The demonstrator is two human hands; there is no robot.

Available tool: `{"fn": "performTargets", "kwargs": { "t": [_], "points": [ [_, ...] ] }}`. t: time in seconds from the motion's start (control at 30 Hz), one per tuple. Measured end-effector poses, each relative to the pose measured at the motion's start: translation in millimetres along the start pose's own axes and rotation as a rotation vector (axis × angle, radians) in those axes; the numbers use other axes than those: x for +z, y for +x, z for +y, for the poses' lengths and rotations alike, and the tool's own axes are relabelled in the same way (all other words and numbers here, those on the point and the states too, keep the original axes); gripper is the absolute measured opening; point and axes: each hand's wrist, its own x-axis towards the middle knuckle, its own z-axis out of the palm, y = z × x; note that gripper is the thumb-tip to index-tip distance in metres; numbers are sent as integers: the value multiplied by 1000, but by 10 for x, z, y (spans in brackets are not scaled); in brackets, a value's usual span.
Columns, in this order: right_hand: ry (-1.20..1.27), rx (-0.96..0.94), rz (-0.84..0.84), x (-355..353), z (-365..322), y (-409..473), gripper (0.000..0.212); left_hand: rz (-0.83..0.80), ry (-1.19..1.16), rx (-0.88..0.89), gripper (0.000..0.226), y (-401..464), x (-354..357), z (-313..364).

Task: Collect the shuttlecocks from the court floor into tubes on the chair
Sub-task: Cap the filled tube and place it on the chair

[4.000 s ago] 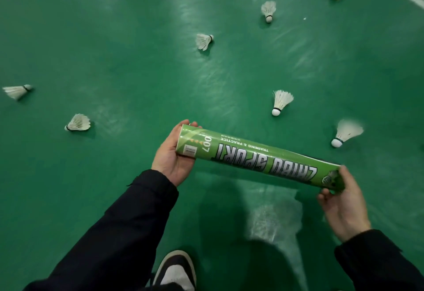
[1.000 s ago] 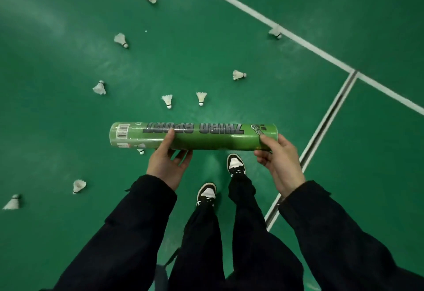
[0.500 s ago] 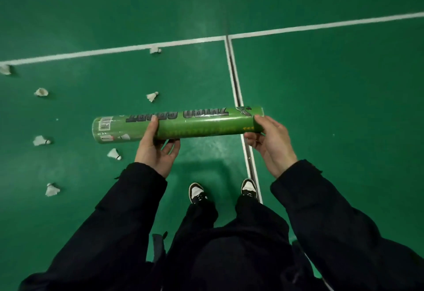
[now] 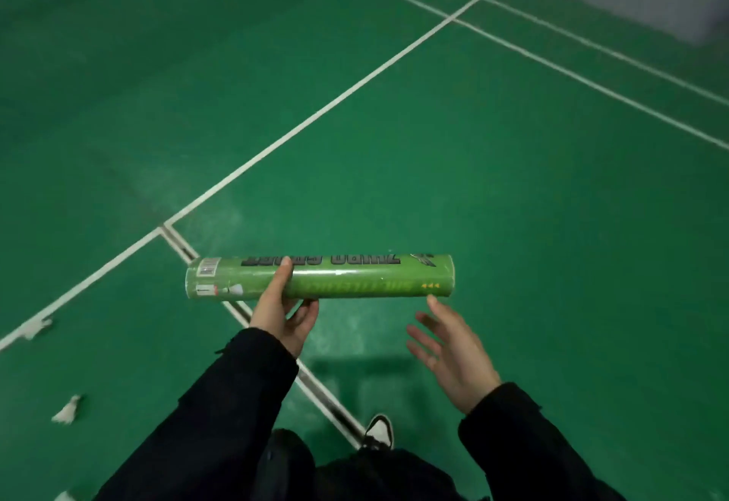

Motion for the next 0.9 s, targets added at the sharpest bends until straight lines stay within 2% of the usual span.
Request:
{"fn": "performTargets", "kwargs": {
  "t": [0.03,0.1,0.2,0.33,0.57,0.67,0.77,0.9],
  "points": [
    [46,-7,-2,-162,-198,39,104,-37,32,-11,68,7,329,-102],
    [111,-42,-10,-432,-581,163,85,-103,107,-23,76,45,955,-300],
    [219,-104,3,-783,-1136,457,63,-180,236,-48,74,183,1876,-568],
    [398,-171,58,-1202,-1970,1140,67,-275,355,-70,68,596,3149,-887],
    [652,-275,153,-2125,-3865,2282,46,-503,498,-136,58,1459,5664,-1447],
    [712,-322,241,-2706,-4892,2618,39,-635,574,-199,45,1682,6936,-1725],
    [798,-362,321,-3336,-5804,2869,44,-743,650,-261,36,1841,8152,-2091],
    [893,-407,357,-4322,-6827,3517,55,-834,733,-262,38,2241,9797,-2760]
  ]
}}
